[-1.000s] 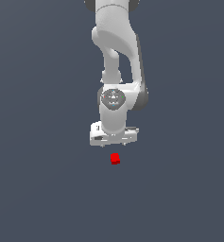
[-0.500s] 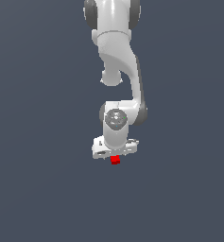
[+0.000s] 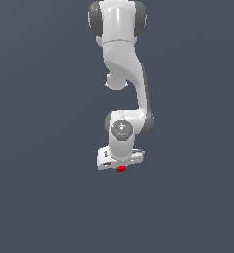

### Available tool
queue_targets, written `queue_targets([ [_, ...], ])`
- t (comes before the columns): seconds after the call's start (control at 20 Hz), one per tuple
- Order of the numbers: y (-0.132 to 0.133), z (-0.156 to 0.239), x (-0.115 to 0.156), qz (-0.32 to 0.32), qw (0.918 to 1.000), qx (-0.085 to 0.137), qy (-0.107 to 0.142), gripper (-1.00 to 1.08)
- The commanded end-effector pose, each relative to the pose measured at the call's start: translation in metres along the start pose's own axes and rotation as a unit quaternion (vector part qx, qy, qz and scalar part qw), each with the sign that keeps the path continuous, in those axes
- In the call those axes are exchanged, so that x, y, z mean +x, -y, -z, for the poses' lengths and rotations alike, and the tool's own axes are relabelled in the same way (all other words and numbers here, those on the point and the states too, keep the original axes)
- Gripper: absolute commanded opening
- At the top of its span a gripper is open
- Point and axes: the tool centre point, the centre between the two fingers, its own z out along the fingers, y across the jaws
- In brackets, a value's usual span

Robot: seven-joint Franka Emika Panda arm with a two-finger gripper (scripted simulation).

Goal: Lift up the red cube by 0.2 meters.

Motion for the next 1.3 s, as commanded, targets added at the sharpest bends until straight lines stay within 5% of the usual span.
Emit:
queue_targets([
  [0.0,0.0,0.0,0.0,0.0,1.0,0.0,0.0,-1.0],
  [0.7,0.0,0.011,0.0,0.0,1.0,0.0,0.0,-1.0],
  [1.25,0.0,0.095,-0.002,0.0,1.0,0.0,0.0,-1.0],
])
